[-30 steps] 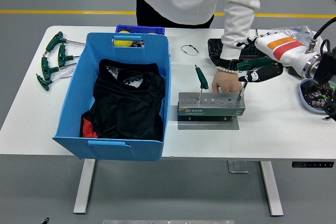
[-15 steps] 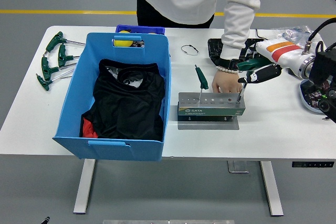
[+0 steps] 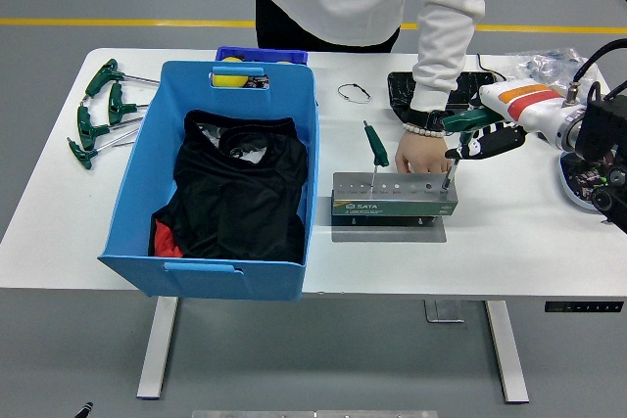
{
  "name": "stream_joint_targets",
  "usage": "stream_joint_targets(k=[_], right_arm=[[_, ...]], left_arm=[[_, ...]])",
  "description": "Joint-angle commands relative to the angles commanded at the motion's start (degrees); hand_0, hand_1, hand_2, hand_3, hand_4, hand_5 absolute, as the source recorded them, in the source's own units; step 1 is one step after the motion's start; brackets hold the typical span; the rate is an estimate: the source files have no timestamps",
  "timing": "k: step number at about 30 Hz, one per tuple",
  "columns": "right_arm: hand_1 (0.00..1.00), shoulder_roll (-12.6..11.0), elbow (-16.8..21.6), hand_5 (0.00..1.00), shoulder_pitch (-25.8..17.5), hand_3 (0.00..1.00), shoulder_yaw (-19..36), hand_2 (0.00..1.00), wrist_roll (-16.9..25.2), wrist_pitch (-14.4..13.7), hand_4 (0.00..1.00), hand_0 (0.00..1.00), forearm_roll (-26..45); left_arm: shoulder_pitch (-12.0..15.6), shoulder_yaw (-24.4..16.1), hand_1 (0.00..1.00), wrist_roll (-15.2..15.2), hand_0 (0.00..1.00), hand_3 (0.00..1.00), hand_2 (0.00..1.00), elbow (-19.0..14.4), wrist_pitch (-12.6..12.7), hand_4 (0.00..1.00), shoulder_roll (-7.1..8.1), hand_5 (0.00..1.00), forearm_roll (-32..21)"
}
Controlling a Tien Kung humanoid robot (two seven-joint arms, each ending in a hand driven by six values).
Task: Lift tool from toolbox,place it in box,lift tool from toolbox,place it in box
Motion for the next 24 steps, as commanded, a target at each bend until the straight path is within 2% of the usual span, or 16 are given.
stream_joint_targets(k=[3, 4, 9, 10, 15, 16, 21, 22, 24], right_arm=[[0.250, 0.17, -0.31, 0.787, -0.08, 0.299, -0.13, 0.274, -0.42, -0.23, 0.998, 0.330, 0.04], [0.204, 0.20, -0.35, 0.795, -0.13, 0.260, -0.17, 0.242, -0.54, -0.36, 0.998, 0.278, 0.03], [0.204, 0.35, -0.42, 0.795, -0.36, 0.260, -0.24, 0.242, -0.96, -0.82, 0.998, 0.278, -0.03], [0.172, 0.39, -0.48, 0.802, -0.41, 0.227, -0.28, 0.211, -0.98, -0.97, 0.998, 0.235, -0.07], [0.172, 0.49, -0.70, 0.802, -0.68, 0.227, -0.33, 0.211, -1.04, -1.43, 0.998, 0.235, -0.34], [0.135, 0.50, -0.70, 0.810, -0.76, 0.194, -0.29, 0.173, -1.06, -1.52, 0.998, 0.194, -0.36], [0.135, 0.53, -0.64, 0.810, -0.98, 0.194, -0.20, 0.173, -0.75, -2.31, 0.998, 0.194, -0.22], [0.097, 0.53, -0.61, 0.811, -1.00, 0.148, -0.23, 0.134, -0.70, -2.54, 0.998, 0.153, -0.12], [0.097, 0.57, -0.67, 0.811, -1.03, 0.148, -0.20, 0.134, -0.62, -3.04, 0.998, 0.153, 0.41]], left_arm=[[-0.02, 0.30, 0.869, -0.03, 0.835, 0.792, 0.892, 0.00, -0.02, 0.756, 0.01, 0.617, -0.28], [-0.03, 0.38, 0.867, -0.04, 0.835, 0.791, 0.891, 0.00, -0.02, 0.755, 0.01, 0.614, -0.34], [-0.04, 0.64, 0.867, -0.08, 0.835, 0.791, 0.891, 0.00, -0.05, 0.755, 0.02, 0.614, -0.54], [-0.04, 0.67, 0.869, -0.09, 0.835, 0.791, 0.890, 0.00, -0.06, 0.753, 0.03, 0.612, -0.55], [-0.02, 0.86, 0.869, -0.17, 0.835, 0.791, 0.890, 0.00, -0.11, 0.753, 0.07, 0.612, -0.71], [-0.01, 0.87, 0.868, -0.18, 0.834, 0.788, 0.890, 0.00, -0.12, 0.753, 0.07, 0.612, -0.73], [0.03, 0.60, 0.868, -0.14, 0.834, 0.788, 0.890, 0.00, -0.16, 0.753, 0.10, 0.612, -0.33], [0.05, 0.47, 0.868, -0.13, 0.834, 0.788, 0.889, 0.00, -0.15, 0.752, 0.10, 0.612, -0.19], [0.04, 0.24, 0.868, -0.11, 0.834, 0.788, 0.889, 0.00, -0.14, 0.752, 0.11, 0.612, 0.08]])
